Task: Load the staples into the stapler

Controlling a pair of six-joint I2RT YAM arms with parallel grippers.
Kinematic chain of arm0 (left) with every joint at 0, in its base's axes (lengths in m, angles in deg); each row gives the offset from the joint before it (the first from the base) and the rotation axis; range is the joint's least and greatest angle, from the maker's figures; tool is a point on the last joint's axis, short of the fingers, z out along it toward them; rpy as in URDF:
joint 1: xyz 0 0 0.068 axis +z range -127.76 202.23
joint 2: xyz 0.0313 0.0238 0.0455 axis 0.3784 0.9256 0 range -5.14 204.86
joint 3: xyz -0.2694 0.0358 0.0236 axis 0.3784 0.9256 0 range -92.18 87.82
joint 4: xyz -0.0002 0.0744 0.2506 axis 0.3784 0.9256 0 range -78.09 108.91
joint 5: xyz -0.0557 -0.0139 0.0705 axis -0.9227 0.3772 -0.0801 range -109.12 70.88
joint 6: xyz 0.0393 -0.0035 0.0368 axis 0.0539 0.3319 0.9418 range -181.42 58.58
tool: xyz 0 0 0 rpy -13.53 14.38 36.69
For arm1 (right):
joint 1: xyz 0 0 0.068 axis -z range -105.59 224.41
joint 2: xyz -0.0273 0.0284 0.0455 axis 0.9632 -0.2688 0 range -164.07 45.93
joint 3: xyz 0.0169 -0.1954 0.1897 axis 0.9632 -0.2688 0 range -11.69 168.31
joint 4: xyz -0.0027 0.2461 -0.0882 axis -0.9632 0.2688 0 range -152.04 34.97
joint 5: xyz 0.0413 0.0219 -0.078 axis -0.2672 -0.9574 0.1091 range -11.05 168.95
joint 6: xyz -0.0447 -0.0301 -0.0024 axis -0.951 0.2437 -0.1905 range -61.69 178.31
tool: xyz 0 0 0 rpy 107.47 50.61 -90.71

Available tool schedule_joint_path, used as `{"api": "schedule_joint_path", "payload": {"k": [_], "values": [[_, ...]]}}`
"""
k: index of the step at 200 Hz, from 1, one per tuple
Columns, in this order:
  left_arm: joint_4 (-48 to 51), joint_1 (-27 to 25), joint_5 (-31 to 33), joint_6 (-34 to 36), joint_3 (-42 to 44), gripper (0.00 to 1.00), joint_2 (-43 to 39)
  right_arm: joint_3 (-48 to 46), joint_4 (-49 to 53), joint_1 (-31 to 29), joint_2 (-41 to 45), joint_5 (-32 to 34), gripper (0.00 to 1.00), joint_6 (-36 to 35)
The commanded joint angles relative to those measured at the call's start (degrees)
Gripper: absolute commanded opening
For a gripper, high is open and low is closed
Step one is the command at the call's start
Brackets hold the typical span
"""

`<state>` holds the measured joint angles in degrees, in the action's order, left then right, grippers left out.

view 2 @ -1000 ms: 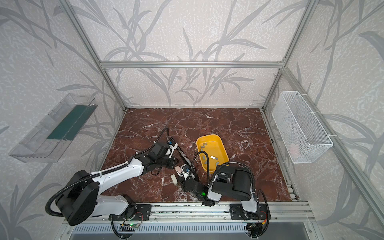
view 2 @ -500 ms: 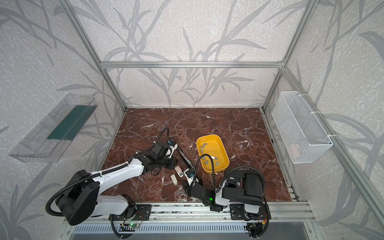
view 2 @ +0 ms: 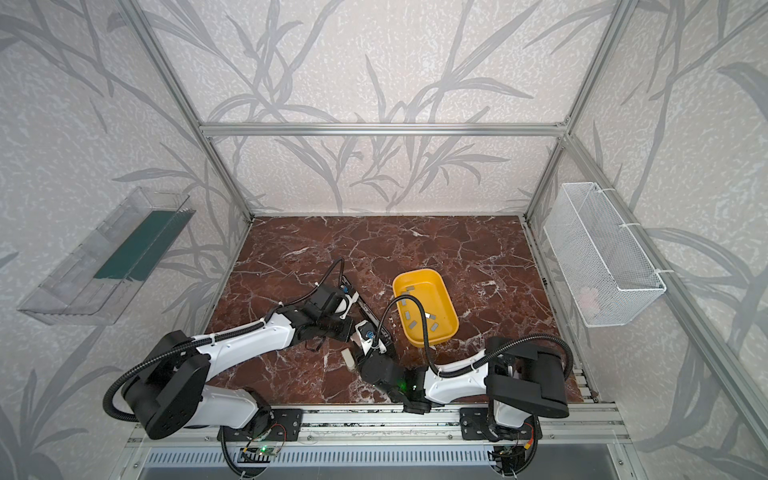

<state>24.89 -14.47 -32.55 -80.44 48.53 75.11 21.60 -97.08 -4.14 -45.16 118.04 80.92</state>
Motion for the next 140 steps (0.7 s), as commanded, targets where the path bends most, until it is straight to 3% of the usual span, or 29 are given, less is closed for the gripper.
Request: {"api": "schedule_joint_path", "payload": {"k": [1,38,140], "values": [[1.8,-0.4,0.7,0.7,-1.4,0.13,-0.4,2.4,6.6,0.5,-1.9,2.8,0.45,1.1],[2.0,-0.5,0.6,0.8,-1.6,0.12,-0.5,5.0,10.7,2.3,-3.9,2.0,0.45,2.1],[2.1,-0.6,0.9,1.1,-1.5,0.11,-0.8,5.9,9.3,2.7,-9.9,-0.7,0.40,3.5]]}}
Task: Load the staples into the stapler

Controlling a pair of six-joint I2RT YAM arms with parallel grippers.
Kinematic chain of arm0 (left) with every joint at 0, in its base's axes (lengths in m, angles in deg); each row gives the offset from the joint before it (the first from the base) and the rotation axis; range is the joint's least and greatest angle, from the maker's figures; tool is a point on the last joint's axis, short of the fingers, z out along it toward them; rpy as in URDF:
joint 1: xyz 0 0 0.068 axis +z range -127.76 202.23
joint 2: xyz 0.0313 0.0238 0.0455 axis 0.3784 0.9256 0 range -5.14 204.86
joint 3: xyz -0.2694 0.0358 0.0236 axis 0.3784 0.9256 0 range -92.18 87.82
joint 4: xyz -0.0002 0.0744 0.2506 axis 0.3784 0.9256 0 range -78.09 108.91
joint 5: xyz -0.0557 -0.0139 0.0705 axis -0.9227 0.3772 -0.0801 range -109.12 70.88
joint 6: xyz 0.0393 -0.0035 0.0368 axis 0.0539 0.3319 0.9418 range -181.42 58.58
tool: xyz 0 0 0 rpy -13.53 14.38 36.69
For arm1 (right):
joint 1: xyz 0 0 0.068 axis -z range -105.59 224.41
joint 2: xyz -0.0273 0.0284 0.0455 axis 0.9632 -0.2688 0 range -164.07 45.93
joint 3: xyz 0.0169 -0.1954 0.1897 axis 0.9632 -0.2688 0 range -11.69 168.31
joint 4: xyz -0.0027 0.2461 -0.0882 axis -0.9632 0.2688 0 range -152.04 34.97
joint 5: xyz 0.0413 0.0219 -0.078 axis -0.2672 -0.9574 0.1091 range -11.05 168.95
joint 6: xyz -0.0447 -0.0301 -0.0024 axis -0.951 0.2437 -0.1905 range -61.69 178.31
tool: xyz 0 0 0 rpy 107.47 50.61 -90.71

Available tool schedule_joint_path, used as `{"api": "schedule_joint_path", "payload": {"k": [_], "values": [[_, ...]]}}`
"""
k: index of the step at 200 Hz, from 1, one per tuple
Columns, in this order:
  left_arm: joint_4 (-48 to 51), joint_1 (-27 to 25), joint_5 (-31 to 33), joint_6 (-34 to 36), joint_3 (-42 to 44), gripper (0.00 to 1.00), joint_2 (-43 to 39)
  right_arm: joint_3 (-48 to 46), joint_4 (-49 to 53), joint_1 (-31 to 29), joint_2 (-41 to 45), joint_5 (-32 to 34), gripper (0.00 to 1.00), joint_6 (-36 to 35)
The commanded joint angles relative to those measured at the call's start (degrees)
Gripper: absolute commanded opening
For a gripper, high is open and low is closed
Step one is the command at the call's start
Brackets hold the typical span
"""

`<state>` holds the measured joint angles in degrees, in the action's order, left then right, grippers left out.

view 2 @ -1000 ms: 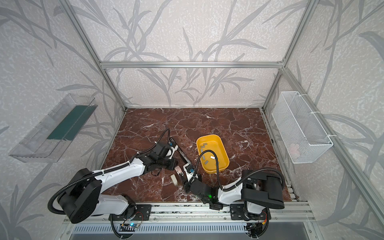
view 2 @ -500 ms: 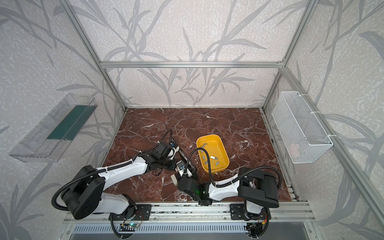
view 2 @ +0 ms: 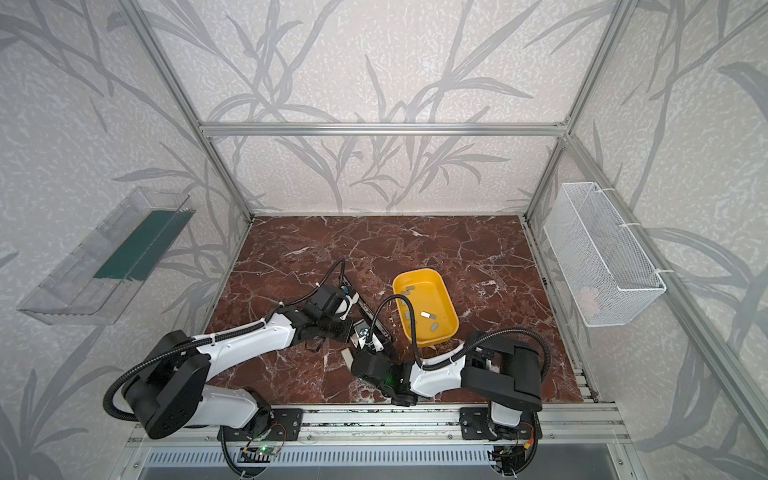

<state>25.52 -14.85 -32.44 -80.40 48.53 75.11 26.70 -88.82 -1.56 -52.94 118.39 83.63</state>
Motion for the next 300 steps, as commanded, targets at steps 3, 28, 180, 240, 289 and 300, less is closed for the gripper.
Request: {"api": "schedule_joint_path", "payload": {"k": [3,28,180,240,289,300], "values": [[1.5,-0.3,0.8,1.1,-1.6,0.11,-0.8,0.8,1.1,0.2,-2.2,-1.1,0.40,0.8],[1.5,-0.4,0.8,1.1,-1.6,0.11,-1.0,1.3,1.3,-0.1,-3.0,-1.2,0.39,1.0],[1.6,-0.4,1.1,1.1,-1.4,0.11,-1.8,-0.4,-2.1,-1.2,-7.0,0.7,0.37,3.2],[1.6,-0.4,1.3,1.1,-1.4,0.11,-1.7,-2.5,-5.6,-1.2,-5.8,0.4,0.35,2.5],[0.8,-0.5,2.1,0.9,-0.6,0.13,-3.2,-9.0,-11.9,-1.1,0.5,0.5,0.39,1.5],[-0.3,-0.5,2.6,0.8,0.2,0.16,-4.4,-10.5,-12.9,-1.1,1.6,1.3,0.39,1.8]]}}
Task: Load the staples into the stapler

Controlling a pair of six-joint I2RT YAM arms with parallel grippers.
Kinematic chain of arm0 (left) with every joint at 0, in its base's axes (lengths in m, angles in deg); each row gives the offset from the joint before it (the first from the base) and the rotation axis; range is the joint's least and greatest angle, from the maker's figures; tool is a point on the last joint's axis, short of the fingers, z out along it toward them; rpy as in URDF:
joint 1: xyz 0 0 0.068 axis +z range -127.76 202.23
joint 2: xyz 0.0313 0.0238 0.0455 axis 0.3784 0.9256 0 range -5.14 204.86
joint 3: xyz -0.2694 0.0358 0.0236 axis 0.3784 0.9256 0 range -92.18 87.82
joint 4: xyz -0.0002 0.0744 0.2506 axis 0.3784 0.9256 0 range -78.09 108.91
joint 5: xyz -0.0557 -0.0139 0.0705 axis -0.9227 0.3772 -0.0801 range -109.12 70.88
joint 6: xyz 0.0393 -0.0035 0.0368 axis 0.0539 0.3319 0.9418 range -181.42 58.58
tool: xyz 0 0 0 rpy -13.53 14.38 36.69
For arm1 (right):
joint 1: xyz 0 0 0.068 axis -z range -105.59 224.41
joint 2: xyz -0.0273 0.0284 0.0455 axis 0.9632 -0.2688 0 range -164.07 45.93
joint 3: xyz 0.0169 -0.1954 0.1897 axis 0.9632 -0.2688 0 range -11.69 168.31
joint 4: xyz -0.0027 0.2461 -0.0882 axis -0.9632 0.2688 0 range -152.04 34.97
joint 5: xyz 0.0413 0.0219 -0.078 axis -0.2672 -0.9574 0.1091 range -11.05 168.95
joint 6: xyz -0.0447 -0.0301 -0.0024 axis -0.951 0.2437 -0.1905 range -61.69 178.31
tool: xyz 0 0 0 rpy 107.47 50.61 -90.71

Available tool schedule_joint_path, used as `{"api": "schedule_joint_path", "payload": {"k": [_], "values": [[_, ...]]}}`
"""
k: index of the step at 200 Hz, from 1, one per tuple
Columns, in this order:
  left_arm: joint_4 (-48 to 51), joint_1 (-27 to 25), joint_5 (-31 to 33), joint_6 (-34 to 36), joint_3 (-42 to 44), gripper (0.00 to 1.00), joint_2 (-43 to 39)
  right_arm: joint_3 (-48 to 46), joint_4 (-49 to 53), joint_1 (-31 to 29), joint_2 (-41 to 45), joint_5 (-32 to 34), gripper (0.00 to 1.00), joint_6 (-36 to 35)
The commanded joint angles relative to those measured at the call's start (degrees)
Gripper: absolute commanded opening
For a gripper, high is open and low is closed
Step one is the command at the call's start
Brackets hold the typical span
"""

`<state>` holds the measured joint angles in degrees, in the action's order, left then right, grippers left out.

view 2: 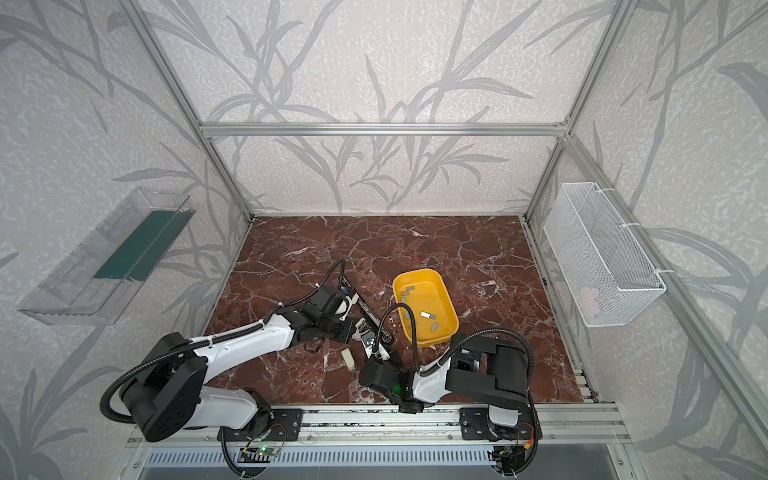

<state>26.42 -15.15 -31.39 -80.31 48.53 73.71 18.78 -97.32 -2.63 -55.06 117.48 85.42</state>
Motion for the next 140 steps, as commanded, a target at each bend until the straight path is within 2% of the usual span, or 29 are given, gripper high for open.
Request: {"api": "schedule_joint_path", "payload": {"k": [1,48,77,101,140], "values": [[-1.3,-0.2,1.7,0.7,0.3,0.16,-3.1,-2.7,-4.5,0.0,4.1,2.3,0.39,0.1],[-9.0,0.1,5.3,0.1,0.7,0.32,-5.1,-2.2,-4.3,-0.1,3.5,3.2,0.37,0.8],[-8.8,0.9,7.3,-2.0,-0.5,0.32,-1.8,-0.2,-3.2,0.1,0.4,2.8,0.37,0.8],[-10.6,1.8,3.8,-2.1,-0.3,0.31,0.7,0.6,-2.0,0.8,-0.4,2.8,0.36,1.3],[-9.4,2.2,1.6,-2.3,-1.4,0.30,3.1,0.1,-2.2,2.1,-1.2,2.0,0.35,2.4]]}}
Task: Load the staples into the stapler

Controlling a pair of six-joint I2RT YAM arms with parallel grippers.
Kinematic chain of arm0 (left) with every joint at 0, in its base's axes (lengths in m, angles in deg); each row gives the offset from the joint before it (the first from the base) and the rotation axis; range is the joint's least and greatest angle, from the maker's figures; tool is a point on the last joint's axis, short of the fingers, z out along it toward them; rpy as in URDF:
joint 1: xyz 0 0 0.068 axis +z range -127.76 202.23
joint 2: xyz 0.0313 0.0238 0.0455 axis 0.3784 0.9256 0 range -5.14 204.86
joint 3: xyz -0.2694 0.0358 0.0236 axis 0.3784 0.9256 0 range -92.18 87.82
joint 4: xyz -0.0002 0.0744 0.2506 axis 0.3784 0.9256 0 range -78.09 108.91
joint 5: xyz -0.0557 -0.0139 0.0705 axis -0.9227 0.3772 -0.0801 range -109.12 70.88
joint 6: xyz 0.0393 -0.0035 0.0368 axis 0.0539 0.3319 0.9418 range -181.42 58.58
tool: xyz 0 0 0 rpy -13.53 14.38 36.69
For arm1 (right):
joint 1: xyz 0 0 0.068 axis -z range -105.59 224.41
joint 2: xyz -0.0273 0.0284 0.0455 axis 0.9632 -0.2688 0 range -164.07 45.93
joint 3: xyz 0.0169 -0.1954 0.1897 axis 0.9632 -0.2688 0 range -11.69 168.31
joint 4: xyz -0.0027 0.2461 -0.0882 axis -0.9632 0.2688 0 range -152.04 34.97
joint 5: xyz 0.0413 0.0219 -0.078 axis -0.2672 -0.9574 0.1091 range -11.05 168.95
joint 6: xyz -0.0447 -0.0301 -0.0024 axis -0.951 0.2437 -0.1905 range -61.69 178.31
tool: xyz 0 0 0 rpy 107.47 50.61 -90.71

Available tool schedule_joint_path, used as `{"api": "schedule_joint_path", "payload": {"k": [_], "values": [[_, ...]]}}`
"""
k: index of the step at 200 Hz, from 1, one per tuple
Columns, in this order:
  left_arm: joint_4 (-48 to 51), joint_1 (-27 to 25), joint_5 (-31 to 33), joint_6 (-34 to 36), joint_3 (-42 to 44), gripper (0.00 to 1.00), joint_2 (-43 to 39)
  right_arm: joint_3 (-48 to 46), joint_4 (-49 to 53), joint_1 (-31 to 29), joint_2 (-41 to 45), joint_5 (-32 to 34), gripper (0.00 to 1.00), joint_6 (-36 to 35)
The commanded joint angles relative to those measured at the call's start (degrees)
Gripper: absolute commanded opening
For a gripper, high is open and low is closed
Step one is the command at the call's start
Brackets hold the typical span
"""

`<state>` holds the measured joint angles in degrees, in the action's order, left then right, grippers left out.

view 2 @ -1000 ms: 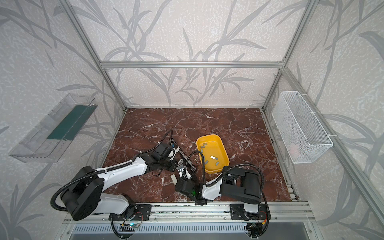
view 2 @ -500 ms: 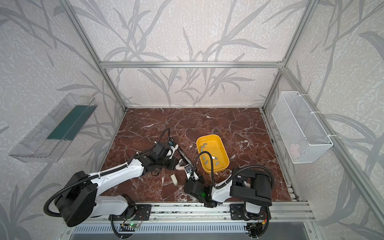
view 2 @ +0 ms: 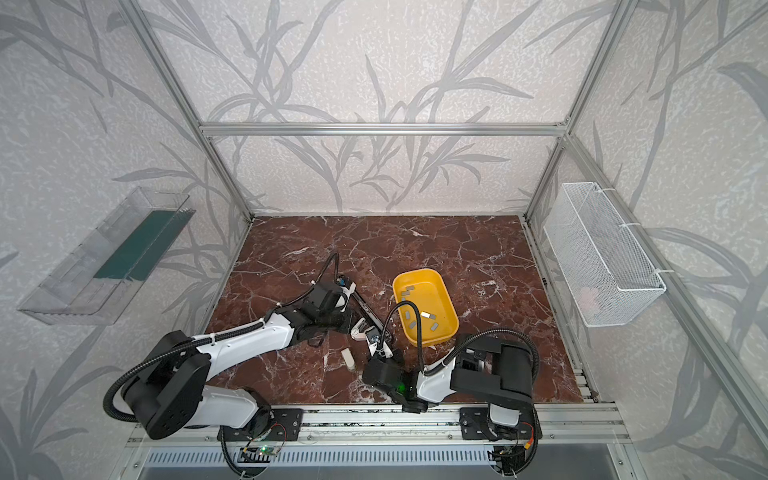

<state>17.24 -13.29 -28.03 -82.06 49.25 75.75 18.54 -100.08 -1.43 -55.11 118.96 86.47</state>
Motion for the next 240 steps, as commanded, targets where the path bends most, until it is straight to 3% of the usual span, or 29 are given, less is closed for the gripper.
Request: {"api": "schedule_joint_path", "payload": {"k": [1,71,184,240], "values": [[-0.2,0.4,-1.8,-0.5,-2.2,0.30,1.2,0.4,0.5,0.9,-1.2,0.5,0.35,1.4],[1.6,0.7,-9.2,0.9,-4.7,0.28,6.0,2.0,2.1,1.9,-3.3,-0.2,0.33,2.3],[5.9,2.0,-7.6,1.4,-5.3,0.27,8.6,1.2,1.8,2.2,-2.4,-0.6,0.33,2.2],[4.7,2.8,-11.9,1.1,-4.9,0.11,9.9,-0.3,-0.1,2.2,-1.3,-1.3,0.32,1.9]]}}
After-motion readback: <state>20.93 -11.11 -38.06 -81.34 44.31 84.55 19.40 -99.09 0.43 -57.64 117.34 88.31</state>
